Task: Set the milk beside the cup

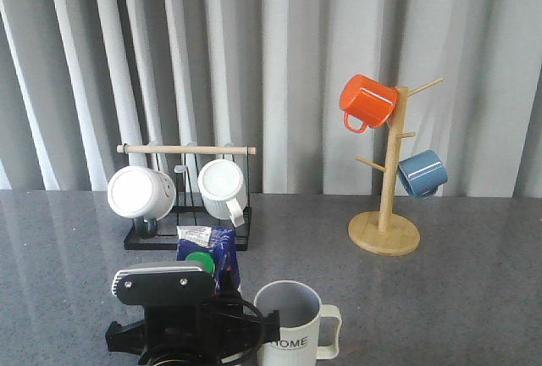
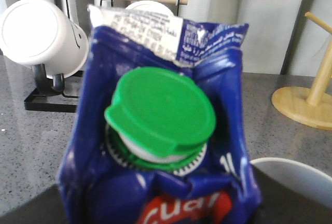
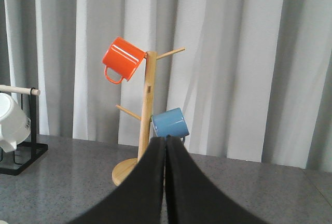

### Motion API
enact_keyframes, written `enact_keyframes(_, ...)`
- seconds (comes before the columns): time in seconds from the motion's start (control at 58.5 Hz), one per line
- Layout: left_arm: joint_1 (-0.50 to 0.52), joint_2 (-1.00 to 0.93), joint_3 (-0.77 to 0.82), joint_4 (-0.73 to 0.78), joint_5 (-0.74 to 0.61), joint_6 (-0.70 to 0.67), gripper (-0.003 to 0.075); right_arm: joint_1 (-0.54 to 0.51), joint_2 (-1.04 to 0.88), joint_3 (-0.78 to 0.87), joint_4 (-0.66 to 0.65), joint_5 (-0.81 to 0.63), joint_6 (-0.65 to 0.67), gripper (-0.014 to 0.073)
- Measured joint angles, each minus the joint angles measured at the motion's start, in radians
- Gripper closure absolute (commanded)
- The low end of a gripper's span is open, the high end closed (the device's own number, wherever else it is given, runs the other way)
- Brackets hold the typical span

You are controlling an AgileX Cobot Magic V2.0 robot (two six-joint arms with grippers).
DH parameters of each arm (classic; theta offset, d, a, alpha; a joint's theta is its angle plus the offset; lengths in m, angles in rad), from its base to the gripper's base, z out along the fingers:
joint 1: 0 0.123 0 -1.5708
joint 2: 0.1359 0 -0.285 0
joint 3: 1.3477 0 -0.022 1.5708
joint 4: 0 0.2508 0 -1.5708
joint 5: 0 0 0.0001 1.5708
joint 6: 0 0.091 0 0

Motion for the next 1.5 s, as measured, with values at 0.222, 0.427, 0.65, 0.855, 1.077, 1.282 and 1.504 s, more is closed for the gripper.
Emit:
enact_keyframes(0.222,0.002,-0.002,0.0,0.0,0.013,0.0,0.0188,0.0,0.0,0.0,0.0,0.0,0.0,0.0604)
enact_keyframes(0.427,0.005,-0.001,0.001,-0.023,0.038,0.025,-0.0013,0.0,0.0,0.0,0.0,0.0,0.0,0.0604)
enact_keyframes(0.65,0.005,-0.028,0.001,-0.018,0.056,0.05,0.0008,0.0,0.0,0.0,0.0,0.0,0.0,0.0604)
enact_keyframes(0.855,0.005,-0.105,0.001,-0.015,0.054,0.053,0.0016,0.0,0.0,0.0,0.0,0.0,0.0,0.0604)
enact_keyframes(1.077,0.005,-0.202,0.001,0.051,0.046,0.076,0.0041,0.0,0.0,0.0,0.0,0.0,0.0,0.0604)
enact_keyframes(1.282,0.005,-0.375,0.001,0.153,0.039,0.102,0.0392,0.0,0.0,0.0,0.0,0.0,0.0,0.0604)
enact_keyframes(1.504,0.005,-0.468,0.001,0.126,0.007,0.143,0.0728,0.0,0.0,0.0,0.0,0.0,0.0,0.0604)
